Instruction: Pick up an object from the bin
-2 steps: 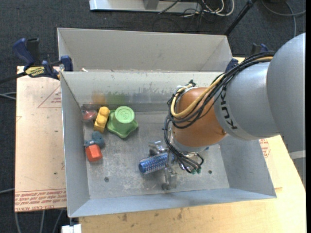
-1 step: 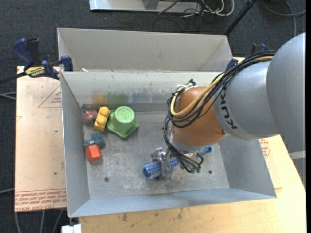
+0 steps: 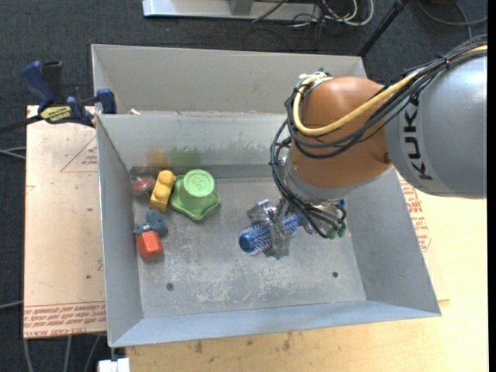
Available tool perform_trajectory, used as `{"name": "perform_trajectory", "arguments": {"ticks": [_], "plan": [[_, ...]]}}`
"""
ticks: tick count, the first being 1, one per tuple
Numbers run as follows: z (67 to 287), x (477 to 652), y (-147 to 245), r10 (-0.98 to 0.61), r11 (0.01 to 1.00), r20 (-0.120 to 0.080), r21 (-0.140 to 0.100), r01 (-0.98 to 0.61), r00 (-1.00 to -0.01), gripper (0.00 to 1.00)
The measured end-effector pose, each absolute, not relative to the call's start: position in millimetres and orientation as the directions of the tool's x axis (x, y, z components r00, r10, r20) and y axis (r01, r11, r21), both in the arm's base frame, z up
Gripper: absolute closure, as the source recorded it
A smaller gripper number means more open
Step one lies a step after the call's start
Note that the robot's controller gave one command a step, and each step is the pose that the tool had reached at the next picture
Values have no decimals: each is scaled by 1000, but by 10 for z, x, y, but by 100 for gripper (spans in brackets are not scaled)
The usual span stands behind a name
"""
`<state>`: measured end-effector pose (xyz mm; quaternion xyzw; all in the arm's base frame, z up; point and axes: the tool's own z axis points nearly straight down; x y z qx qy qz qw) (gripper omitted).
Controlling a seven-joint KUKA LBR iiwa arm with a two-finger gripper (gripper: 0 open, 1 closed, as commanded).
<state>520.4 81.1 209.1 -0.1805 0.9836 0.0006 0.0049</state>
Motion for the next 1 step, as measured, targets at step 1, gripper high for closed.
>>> {"name": "perform_trajectory", "arguments": {"ticks": [1], "plan": [[2751, 4881, 655, -641, 768, -4, -2, -641, -768, 100]]}}
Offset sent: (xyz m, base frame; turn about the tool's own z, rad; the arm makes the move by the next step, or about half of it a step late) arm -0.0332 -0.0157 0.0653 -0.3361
